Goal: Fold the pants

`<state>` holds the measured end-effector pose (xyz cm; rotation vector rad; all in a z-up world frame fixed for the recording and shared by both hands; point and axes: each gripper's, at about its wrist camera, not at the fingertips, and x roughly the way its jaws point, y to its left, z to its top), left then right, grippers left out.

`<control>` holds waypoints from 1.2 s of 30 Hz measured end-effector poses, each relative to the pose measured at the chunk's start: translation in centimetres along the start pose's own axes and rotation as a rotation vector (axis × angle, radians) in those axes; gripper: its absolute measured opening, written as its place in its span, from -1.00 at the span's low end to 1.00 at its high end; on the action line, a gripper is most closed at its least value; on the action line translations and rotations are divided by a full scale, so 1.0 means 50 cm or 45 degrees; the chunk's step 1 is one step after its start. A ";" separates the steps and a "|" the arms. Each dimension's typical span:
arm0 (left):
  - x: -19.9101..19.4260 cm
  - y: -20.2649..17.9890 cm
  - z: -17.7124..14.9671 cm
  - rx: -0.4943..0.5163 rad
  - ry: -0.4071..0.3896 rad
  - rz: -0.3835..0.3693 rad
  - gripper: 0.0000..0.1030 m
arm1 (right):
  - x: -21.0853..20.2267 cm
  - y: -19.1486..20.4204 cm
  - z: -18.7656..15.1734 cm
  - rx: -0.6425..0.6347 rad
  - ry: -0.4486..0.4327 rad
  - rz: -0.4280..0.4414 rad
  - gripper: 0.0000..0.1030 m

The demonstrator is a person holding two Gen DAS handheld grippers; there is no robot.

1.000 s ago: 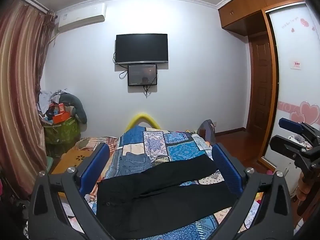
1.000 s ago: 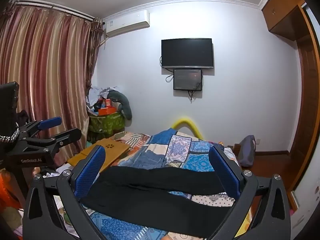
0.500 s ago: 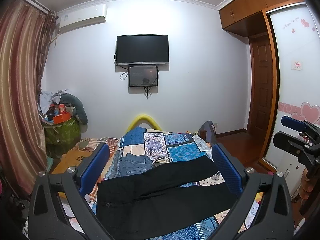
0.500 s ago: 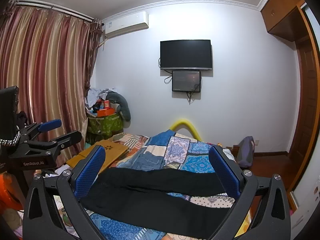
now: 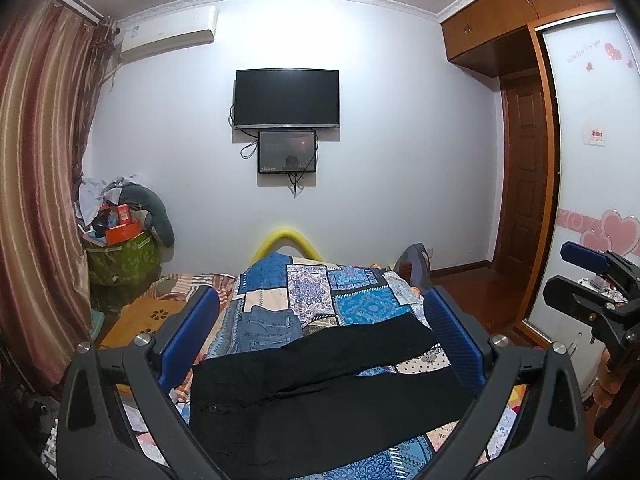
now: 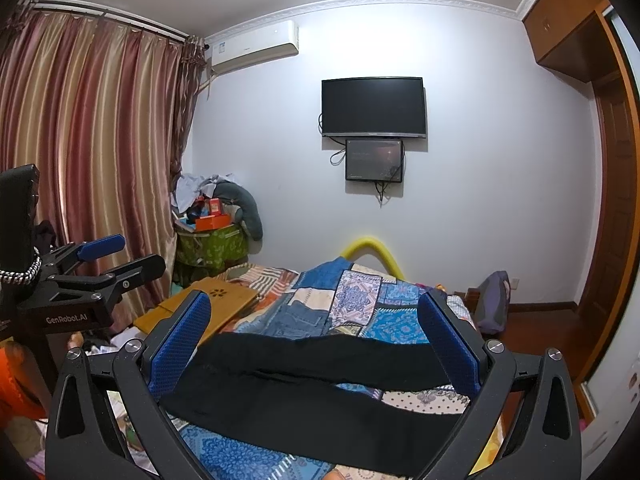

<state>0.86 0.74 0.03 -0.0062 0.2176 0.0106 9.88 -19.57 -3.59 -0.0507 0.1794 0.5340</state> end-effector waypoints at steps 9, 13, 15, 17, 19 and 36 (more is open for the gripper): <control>0.005 0.004 -0.003 -0.020 0.008 0.002 1.00 | 0.003 -0.002 0.000 -0.003 0.003 0.001 0.99; 0.007 0.004 0.001 -0.026 0.008 0.002 1.00 | 0.004 -0.002 0.000 -0.002 0.003 0.003 0.99; 0.009 0.003 0.001 -0.022 0.005 0.004 1.00 | 0.005 -0.002 0.000 -0.004 0.003 0.001 0.99; 0.010 0.002 0.000 -0.018 0.005 0.003 1.00 | 0.005 -0.001 0.000 -0.004 0.003 0.001 0.99; 0.010 0.002 0.001 -0.022 0.002 0.004 1.00 | 0.005 -0.001 0.000 -0.003 0.003 0.000 0.99; 0.013 0.003 -0.005 -0.028 0.006 0.012 1.00 | 0.010 -0.001 -0.003 0.006 0.010 0.007 0.99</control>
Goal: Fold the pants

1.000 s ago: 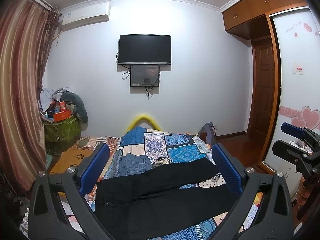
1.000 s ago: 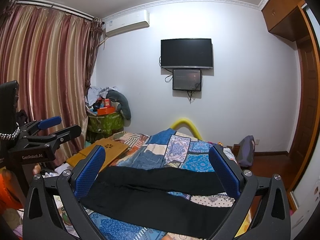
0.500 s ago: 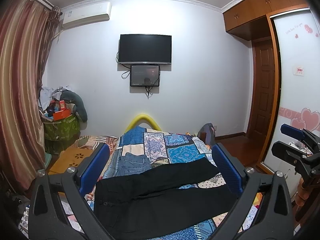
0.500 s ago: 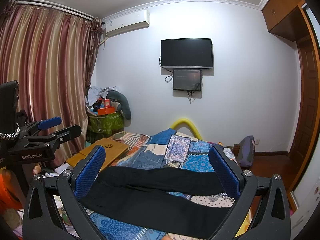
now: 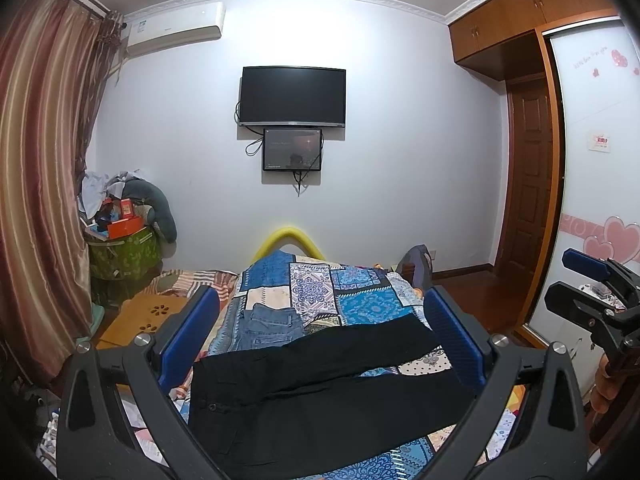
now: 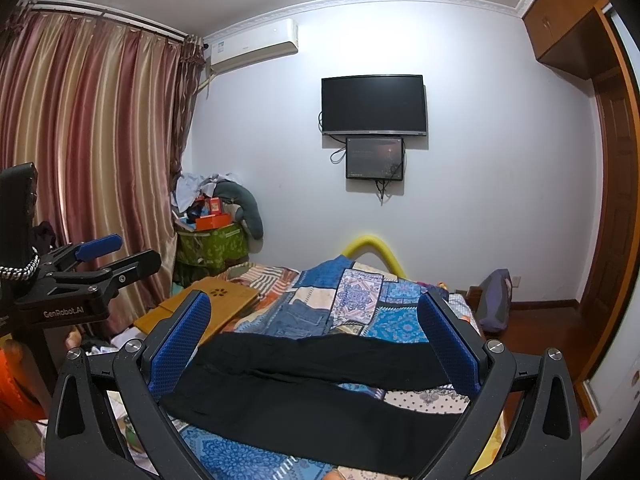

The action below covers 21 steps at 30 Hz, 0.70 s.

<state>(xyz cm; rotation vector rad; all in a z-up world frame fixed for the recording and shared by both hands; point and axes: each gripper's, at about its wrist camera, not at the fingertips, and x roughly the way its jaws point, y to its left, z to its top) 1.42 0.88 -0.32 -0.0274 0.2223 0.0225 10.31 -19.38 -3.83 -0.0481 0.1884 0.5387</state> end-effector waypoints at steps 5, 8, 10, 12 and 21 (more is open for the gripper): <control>0.007 0.005 0.001 -0.007 0.011 -0.001 1.00 | 0.006 -0.001 0.000 0.005 0.011 0.000 0.99; 0.014 0.009 0.004 -0.007 0.017 0.005 1.00 | 0.014 -0.001 -0.002 0.005 0.021 -0.002 0.99; 0.020 0.011 0.003 -0.010 0.024 0.005 1.00 | 0.020 0.000 -0.003 0.008 0.027 -0.002 0.99; 0.035 0.018 0.003 -0.023 0.046 0.001 1.00 | 0.029 -0.001 -0.004 0.014 0.036 0.000 0.99; 0.164 0.087 -0.029 -0.010 0.174 0.131 1.00 | 0.144 -0.008 -0.041 -0.053 0.139 -0.071 0.99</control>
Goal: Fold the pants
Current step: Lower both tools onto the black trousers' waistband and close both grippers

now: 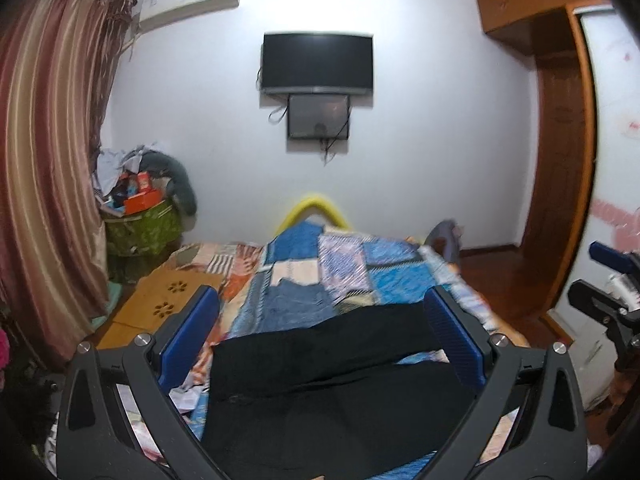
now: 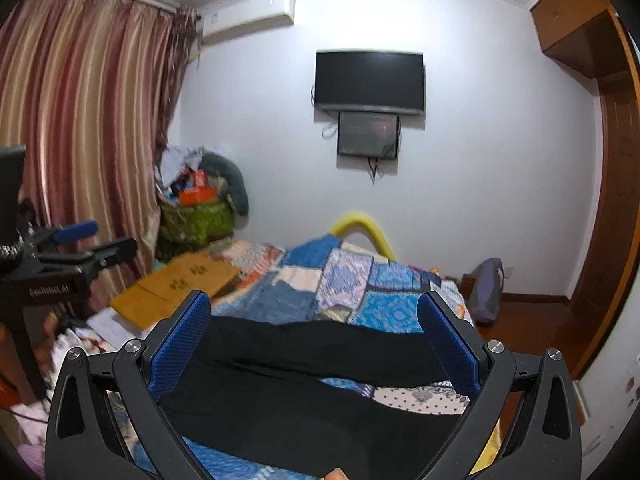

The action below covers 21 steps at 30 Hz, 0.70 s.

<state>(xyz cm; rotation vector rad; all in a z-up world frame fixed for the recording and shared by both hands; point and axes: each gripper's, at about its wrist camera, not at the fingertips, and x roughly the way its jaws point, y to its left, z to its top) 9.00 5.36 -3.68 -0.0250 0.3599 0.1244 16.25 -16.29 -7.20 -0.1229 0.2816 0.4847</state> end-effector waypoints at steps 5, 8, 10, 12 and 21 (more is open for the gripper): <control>0.131 0.056 -0.028 -0.004 0.130 0.085 1.00 | 0.126 -0.019 -0.028 0.016 0.173 0.028 0.99; 0.235 0.096 -0.055 0.024 0.252 0.078 1.00 | 0.200 -0.035 -0.047 0.023 0.265 0.032 0.99; 0.299 0.118 -0.076 0.055 0.343 0.108 1.00 | 0.259 -0.048 -0.066 0.003 0.324 0.012 0.99; 0.368 0.149 -0.106 0.051 0.424 0.147 1.00 | 0.319 -0.064 -0.089 -0.003 0.392 0.005 0.99; 0.619 0.265 -0.235 0.052 0.689 0.181 0.96 | 0.548 -0.151 -0.190 0.086 0.658 0.049 0.96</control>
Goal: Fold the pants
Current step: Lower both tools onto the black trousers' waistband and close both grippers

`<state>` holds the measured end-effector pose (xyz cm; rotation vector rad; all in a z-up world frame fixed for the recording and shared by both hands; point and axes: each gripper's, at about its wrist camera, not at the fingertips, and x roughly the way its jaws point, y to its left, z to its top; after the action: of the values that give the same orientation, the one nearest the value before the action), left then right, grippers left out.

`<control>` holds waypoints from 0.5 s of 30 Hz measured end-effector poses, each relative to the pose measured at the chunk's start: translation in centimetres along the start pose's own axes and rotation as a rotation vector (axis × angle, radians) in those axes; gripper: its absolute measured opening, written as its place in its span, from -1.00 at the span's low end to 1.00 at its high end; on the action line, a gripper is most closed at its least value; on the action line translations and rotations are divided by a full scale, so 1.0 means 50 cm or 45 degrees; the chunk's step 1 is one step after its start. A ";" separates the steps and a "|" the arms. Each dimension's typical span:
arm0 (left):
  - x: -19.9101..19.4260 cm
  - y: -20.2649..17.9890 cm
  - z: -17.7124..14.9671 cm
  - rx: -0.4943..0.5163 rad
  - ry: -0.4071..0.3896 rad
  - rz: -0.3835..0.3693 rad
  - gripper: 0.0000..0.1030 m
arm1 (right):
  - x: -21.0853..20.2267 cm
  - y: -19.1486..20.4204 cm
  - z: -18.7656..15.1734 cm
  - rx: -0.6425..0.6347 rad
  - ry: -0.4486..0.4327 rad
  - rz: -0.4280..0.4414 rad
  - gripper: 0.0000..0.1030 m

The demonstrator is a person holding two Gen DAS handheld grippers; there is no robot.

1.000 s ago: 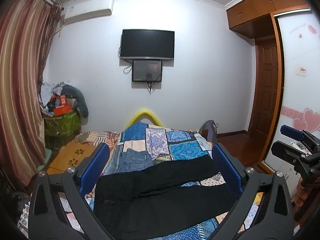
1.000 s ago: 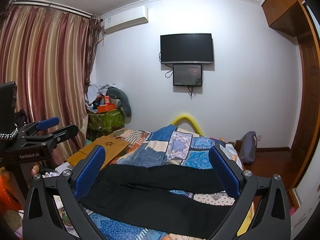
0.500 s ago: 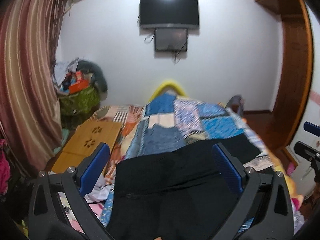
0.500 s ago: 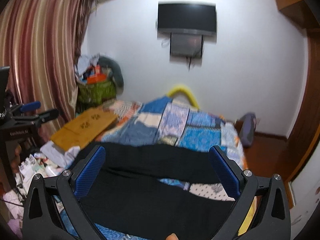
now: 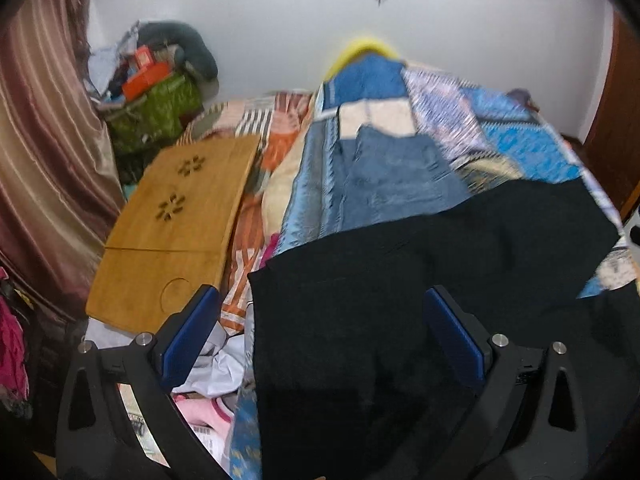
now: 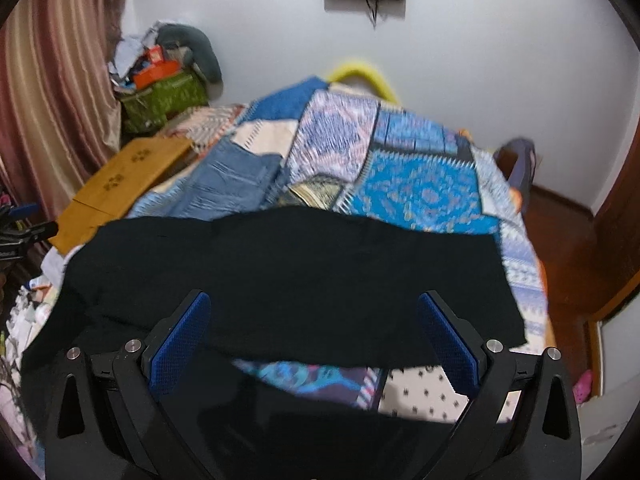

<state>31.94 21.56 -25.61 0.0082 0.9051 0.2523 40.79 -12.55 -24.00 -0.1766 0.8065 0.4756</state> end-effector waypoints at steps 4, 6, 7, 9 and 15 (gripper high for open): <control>0.096 0.035 0.010 -0.002 0.106 0.005 0.64 | 0.072 -0.028 0.023 -0.025 0.029 0.034 0.92; 0.141 0.061 0.015 -0.035 0.151 -0.017 0.64 | 0.101 -0.040 0.039 -0.037 0.040 0.069 0.83; 0.164 0.073 0.018 -0.057 0.175 -0.041 0.64 | 0.116 -0.048 0.047 -0.036 0.041 0.083 0.80; 0.205 0.091 0.022 -0.093 0.219 -0.073 0.64 | 0.149 -0.064 0.068 -0.031 0.048 0.105 0.79; 0.288 0.108 0.012 -0.214 0.314 -0.132 0.23 | 0.268 -0.084 0.121 -0.097 0.166 0.204 0.46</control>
<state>39.76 30.03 -35.83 -0.2296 1.1235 0.2351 54.66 -9.68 -29.75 -0.2163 0.9352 0.6518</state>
